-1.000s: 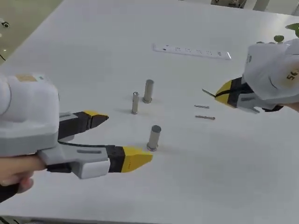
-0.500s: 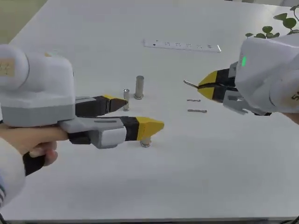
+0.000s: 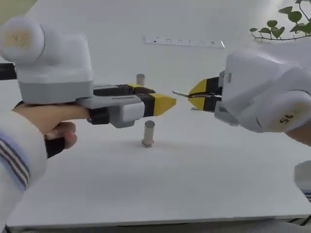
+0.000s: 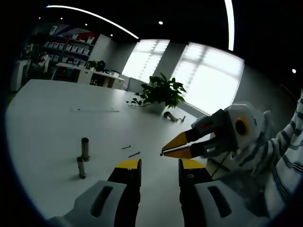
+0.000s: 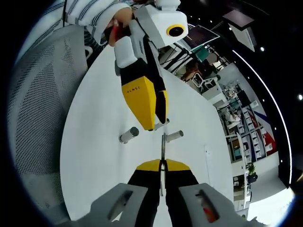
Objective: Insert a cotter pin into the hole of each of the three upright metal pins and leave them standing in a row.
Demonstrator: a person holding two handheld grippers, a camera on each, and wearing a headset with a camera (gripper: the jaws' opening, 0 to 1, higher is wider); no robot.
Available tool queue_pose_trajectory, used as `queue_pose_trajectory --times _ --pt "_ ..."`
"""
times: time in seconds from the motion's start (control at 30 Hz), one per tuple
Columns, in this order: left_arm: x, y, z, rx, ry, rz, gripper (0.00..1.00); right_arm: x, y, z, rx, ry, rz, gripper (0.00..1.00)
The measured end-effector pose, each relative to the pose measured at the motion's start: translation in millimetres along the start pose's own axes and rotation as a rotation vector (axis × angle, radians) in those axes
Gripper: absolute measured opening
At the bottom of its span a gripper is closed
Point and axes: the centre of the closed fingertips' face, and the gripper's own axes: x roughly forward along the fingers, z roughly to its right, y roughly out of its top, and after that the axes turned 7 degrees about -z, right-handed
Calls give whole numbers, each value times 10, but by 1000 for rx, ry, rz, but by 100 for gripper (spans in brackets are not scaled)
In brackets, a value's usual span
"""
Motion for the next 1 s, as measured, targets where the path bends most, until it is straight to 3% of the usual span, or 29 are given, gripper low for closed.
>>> queue_pose_trajectory --times 0.4,0.77,1.0 --pt "118 -9 102 -20 -36 -6 13 -48 99 -45 -7 0 23 0" --pt "170 -53 120 -6 -42 -26 1 -47 150 -86 -16 13 35 0" --pt "176 -89 140 16 -43 -45 0 -51 194 -130 -14 14 41 0"
